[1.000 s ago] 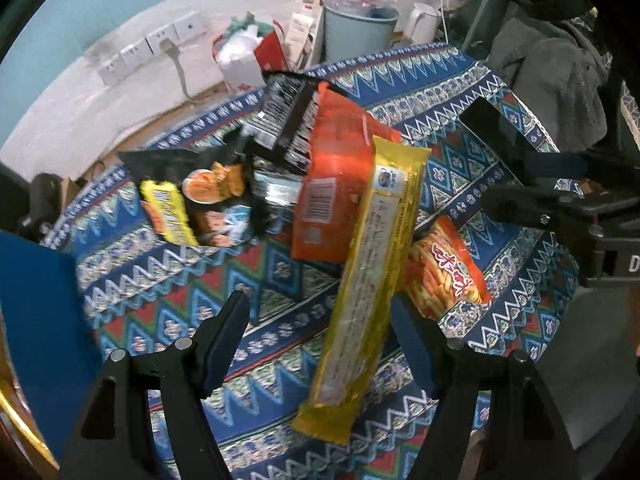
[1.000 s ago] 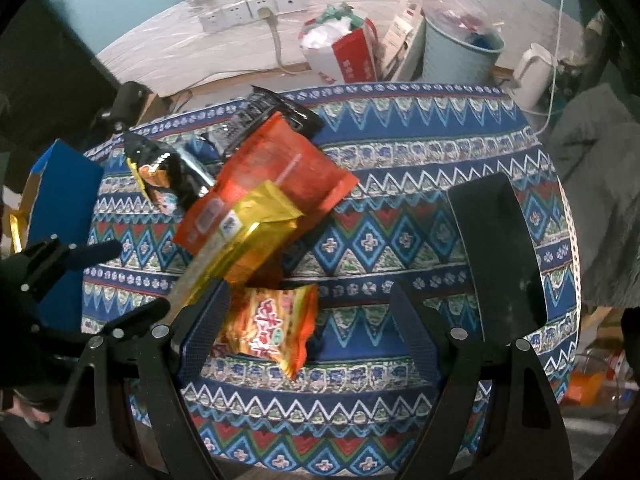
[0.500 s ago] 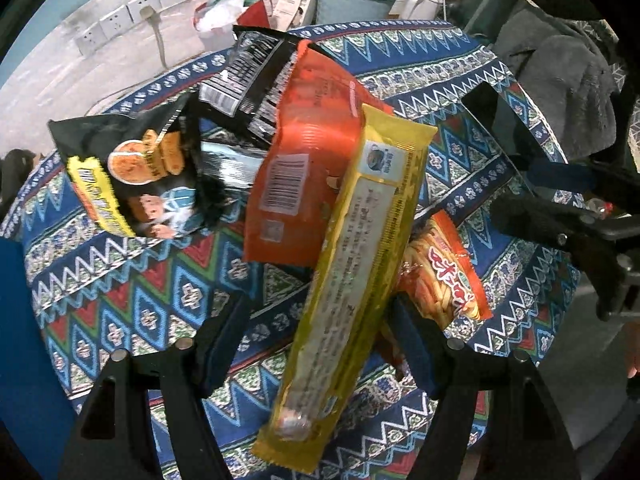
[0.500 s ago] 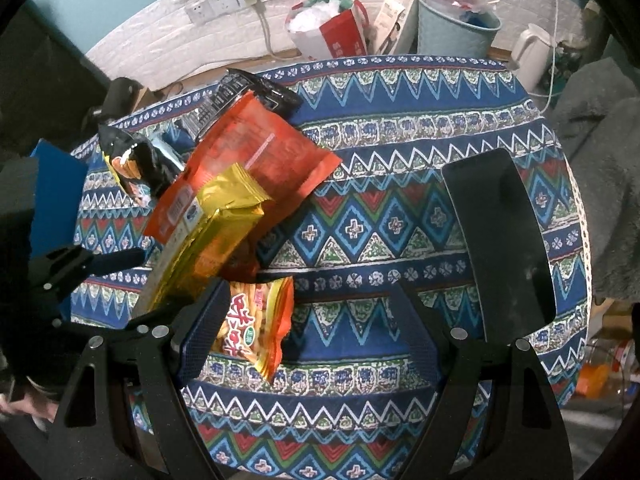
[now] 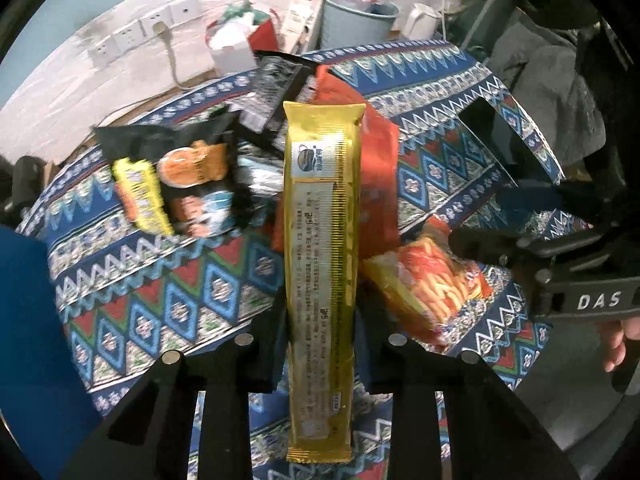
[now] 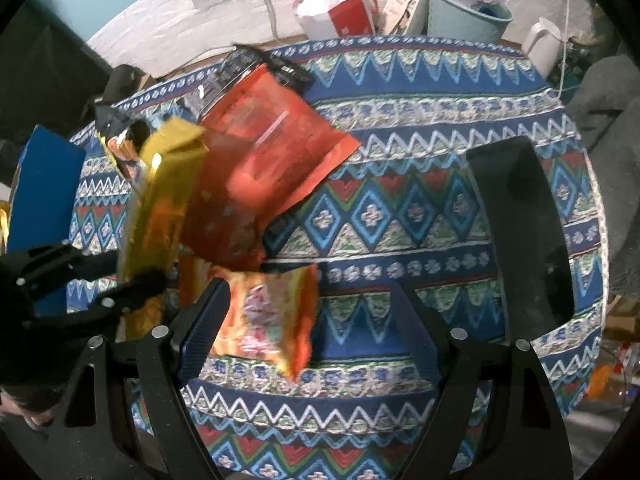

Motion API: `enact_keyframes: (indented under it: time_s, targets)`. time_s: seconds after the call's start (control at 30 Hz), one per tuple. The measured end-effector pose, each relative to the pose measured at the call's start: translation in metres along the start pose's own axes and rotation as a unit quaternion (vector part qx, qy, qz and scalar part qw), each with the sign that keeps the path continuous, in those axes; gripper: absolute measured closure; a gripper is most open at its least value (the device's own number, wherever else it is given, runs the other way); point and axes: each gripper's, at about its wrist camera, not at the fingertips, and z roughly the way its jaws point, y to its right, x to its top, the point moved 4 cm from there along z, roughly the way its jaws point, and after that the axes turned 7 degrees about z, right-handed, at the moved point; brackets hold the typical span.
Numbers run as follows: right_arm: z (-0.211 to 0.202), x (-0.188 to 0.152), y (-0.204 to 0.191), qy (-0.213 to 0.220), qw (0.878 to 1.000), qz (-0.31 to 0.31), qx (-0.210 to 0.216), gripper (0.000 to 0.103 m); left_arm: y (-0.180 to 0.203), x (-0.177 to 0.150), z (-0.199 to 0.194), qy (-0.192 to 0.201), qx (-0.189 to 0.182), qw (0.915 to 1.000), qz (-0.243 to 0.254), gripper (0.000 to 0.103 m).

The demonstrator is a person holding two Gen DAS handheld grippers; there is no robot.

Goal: Organize snacks
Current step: 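Grasp the long gold wafer bar with the left tool while the right tool grasps the orange fries bag, then carry the gold bar and orange fries bag over the box and open both tools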

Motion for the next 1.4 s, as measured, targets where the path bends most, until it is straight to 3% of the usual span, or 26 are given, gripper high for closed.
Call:
enact_keyframes:
  time_s: [0.27, 0.53, 0.93, 0.97, 1.03, 1.13, 1.4]
  targets:
    - [0.021, -0.011, -0.032, -0.026, 0.999, -0.027, 0.007, 0.021, -0.014, -0.019, -0.015, 0.001, 0.008, 0.9999, -0.015, 0.074]
    - [0.057, -0.024, -0.054, -0.057, 0.994, -0.079, -0.047, 0.019, -0.024, -0.031, -0.021, 0.002, 0.018, 0.9996, -0.023, 0.074]
    - [0.073, -0.018, -0.053, -0.075, 0.995, -0.062, -0.029, 0.019, -0.029, -0.037, -0.028, 0.004, 0.028, 0.9992, -0.029, 0.074]
    - [0.074, -0.019, -0.057, -0.074, 0.994, -0.072, -0.029, 0.02, -0.029, -0.038, -0.029, 0.005, 0.029, 0.9991, -0.03, 0.074]
    - [0.074, -0.022, -0.065, -0.071, 0.993, -0.087, -0.031, 0.038, -0.031, -0.039, -0.032, 0.007, 0.031, 0.999, -0.031, 0.074]
    - [0.067, -0.028, -0.078, -0.06, 0.992, -0.108, -0.033, 0.048, -0.033, -0.044, -0.038, 0.009, 0.036, 0.9987, -0.035, 0.074]
    - [0.037, -0.035, -0.091, -0.026, 0.99, -0.135, -0.038, 0.051, -0.04, -0.053, -0.058, 0.021, 0.048, 0.9975, -0.047, 0.074]
